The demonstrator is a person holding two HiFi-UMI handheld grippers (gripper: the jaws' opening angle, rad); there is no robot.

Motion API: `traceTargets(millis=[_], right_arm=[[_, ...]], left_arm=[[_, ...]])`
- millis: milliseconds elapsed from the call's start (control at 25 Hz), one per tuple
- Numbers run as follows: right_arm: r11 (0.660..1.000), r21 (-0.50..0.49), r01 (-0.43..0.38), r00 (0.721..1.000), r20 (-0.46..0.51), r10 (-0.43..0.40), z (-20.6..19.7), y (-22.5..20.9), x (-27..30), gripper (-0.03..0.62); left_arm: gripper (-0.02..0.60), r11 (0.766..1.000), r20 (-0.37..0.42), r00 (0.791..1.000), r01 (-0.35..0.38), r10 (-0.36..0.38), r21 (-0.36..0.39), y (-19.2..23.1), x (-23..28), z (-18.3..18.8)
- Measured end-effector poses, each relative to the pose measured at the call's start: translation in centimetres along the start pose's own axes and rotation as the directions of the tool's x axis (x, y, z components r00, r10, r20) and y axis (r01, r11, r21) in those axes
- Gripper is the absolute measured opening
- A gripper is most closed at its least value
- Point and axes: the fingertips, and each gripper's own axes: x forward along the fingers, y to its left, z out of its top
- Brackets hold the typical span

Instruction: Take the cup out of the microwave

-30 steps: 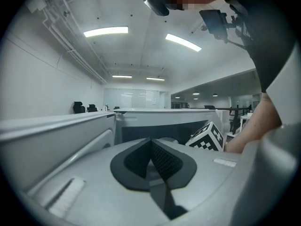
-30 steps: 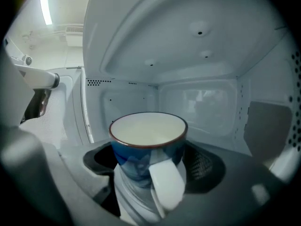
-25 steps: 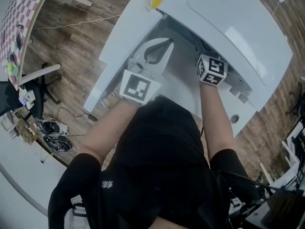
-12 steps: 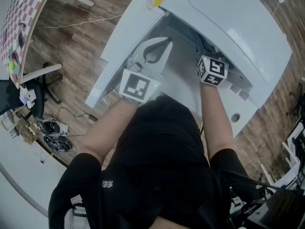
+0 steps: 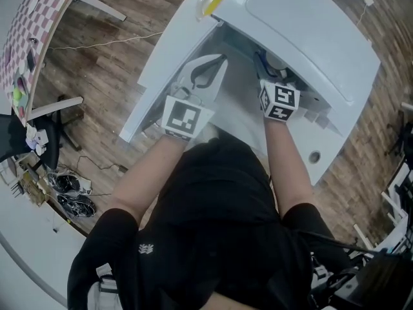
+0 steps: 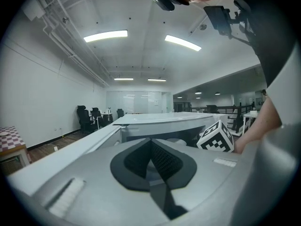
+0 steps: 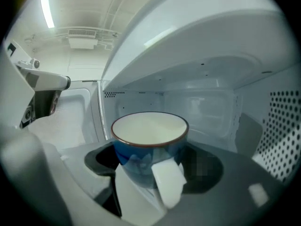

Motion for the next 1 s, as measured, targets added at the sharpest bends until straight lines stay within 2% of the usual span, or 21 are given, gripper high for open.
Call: traceTargets(millis=[480, 1000], right_arm=[[1.0, -0.011, -0.019, 1.0, 0.016, 0.02, 1.4, 2.0, -3.8, 0.391], [1.0, 0.005, -0.026, 1.0, 0.011, 0.026, 1.4, 3.7, -8.5, 0.391]], left_arm=[[0.002, 0.999, 0.03, 0.999, -0.016, 0.015, 0.028, -0.9, -3.0, 2.9], [0.002, 0.999, 0.048, 0.999, -0.011, 0.009, 0.033, -2.5, -6.3, 4.1]])
